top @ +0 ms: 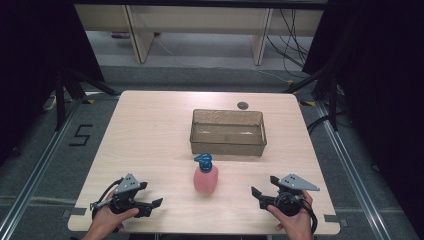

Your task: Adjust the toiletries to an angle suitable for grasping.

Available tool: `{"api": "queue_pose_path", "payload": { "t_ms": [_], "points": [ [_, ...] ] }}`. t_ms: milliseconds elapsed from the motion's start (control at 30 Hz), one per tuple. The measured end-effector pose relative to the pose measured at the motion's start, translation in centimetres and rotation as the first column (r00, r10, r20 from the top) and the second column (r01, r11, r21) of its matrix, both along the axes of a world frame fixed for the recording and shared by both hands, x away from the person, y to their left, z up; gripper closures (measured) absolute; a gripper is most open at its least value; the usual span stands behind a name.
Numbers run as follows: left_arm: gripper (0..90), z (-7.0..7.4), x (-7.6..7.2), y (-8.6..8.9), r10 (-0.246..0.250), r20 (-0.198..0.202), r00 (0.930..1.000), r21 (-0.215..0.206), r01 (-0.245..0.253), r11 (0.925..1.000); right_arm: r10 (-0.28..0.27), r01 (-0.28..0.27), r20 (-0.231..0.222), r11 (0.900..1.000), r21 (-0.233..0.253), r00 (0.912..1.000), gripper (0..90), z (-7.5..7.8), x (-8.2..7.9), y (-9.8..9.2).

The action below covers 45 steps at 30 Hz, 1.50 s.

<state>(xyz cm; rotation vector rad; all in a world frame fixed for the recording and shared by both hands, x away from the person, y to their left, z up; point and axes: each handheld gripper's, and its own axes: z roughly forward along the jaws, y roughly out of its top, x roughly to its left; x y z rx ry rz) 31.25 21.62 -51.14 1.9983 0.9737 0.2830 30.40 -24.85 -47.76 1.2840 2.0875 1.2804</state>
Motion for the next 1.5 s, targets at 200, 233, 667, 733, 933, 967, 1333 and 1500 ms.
{"api": "queue_pose_path", "payload": {
  "t_ms": [200,233,667,733,933,967,1333,1500],
  "points": [
    [14.8,0.0,0.0,0.0,-0.001,0.001,1.0,0.0,0.001,1.0,0.022,-0.023,0.015,1.0,0.015,0.9996,18.2,0.3,-0.1,0.0],
    [14.8,0.0,0.0,0.0,-0.002,0.001,1.0,0.001,0.002,1.0,0.021,-0.022,0.016,1.0,0.015,0.9996,18.2,0.3,-0.1,0.0],
    [14.7,0.1,0.0,0.0,-0.007,-0.002,1.0,0.003,0.007,1.0,0.056,-0.058,0.042,0.997,0.044,0.9976,18.1,0.8,0.0,0.9],
    [14.8,0.0,0.0,0.0,-0.006,-0.001,1.0,0.002,0.006,1.0,0.049,-0.051,0.035,0.997,0.065,0.9982,18.1,0.8,0.0,1.2],
    [14.7,0.0,0.0,0.0,-0.001,0.004,1.0,0.0,0.001,1.0,0.089,-0.091,0.063,0.995,0.033,0.994,18.1,1.1,0.2,1.6],
    [14.7,0.0,0.0,0.0,-0.001,0.004,1.0,0.0,0.001,1.0,0.098,-0.101,0.061,0.994,0.048,0.9933,18.1,1.1,0.3,1.9],
    [14.8,0.0,0.1,0.0,-0.008,0.006,1.0,0.005,0.008,1.0,0.126,-0.13,0.058,0.989,0.073,0.9903,18.1,1.3,0.4,3.0],
    [14.8,0.0,0.1,0.0,-0.006,0.006,1.0,0.005,0.006,1.0,0.139,-0.143,0.074,0.988,0.048,0.9874,18.1,1.5,0.6,3.1]
  ]
}}
